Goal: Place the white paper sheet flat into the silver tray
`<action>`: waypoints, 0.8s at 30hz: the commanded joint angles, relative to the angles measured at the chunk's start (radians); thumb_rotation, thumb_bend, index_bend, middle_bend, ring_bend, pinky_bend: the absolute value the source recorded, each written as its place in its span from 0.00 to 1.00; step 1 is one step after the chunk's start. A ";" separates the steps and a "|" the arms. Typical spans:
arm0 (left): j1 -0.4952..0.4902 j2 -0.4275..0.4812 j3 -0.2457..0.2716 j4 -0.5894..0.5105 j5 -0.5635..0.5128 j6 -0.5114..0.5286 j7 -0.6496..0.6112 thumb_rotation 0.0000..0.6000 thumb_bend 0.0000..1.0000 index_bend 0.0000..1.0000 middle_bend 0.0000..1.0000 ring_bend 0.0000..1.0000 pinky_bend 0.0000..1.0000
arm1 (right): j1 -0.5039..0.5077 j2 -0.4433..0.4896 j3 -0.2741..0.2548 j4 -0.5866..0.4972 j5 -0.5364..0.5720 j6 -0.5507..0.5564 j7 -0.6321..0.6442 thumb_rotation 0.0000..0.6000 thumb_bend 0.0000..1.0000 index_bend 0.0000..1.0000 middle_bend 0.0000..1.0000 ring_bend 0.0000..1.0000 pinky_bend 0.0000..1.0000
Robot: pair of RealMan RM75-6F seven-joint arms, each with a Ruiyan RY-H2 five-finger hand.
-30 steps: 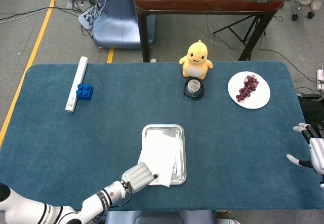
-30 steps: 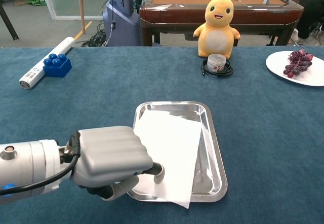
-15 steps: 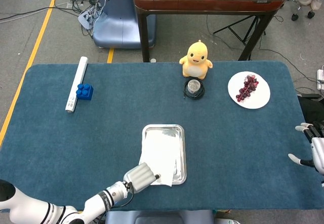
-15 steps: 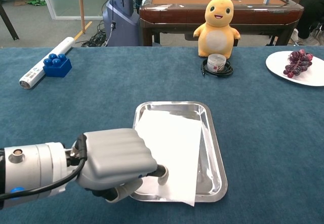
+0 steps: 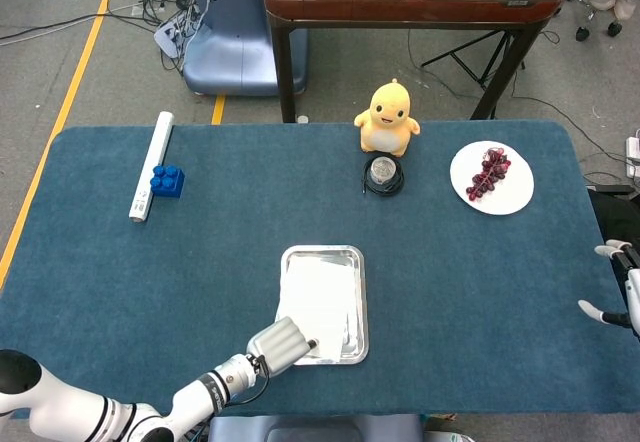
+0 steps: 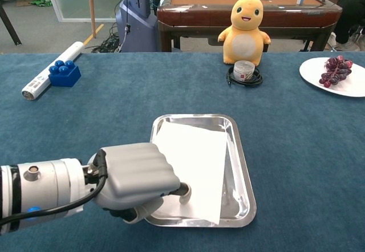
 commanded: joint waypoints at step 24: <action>-0.048 -0.047 0.004 0.022 -0.069 0.042 0.065 1.00 0.71 0.26 1.00 0.95 1.00 | 0.000 0.004 0.010 0.017 0.018 -0.016 0.029 1.00 0.03 0.26 0.21 0.08 0.30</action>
